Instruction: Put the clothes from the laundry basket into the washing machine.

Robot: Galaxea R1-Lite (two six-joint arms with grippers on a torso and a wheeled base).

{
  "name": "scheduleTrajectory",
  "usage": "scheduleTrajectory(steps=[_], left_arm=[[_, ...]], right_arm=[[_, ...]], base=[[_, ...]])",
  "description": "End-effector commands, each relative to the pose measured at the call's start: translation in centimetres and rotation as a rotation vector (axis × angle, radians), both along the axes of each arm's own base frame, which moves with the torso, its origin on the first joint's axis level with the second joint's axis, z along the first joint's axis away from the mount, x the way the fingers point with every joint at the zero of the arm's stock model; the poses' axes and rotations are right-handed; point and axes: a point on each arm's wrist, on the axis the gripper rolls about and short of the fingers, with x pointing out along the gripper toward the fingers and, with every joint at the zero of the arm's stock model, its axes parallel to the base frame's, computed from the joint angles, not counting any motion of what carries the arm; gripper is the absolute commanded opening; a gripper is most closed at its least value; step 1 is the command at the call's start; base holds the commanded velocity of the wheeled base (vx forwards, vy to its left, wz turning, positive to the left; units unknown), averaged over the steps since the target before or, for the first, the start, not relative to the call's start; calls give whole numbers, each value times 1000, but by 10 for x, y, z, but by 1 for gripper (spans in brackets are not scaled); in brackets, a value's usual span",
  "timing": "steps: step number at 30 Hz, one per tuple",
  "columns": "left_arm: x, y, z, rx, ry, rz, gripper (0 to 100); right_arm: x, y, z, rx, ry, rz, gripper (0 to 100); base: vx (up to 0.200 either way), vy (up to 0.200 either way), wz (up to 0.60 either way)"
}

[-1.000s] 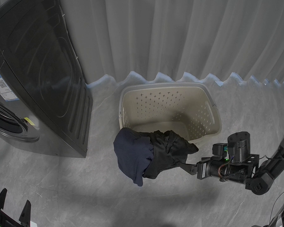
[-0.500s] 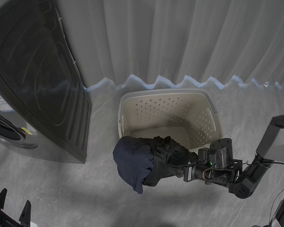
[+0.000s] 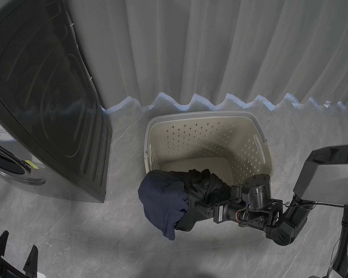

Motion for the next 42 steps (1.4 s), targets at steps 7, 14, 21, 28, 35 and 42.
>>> scheduleTrajectory(steps=[7,14,21,28,35,42], left_arm=[[0,0,-5,-2,5,1,100],[0,0,-5,-3,5,-1,100],[0,0,-5,-3,5,-1,100],[0,0,-5,-2,5,-1,100],[0,0,-5,-2,5,-1,100],[0,0,-5,-3,6,-1,100]], right_arm=[[6,11,-7,48,-35,5,0],[-13,15,23,131,-53,28,0],[-53,-8,103,262,-201,51,0],[-110,-54,176,410,-387,85,0],[-125,-52,189,373,-485,215,0],[-127,-52,179,333,-469,228,0]], base=[[0,0,0],[0,0,0],[0,0,0],[0,0,0],[-29,0,0],[-200,0,0]])
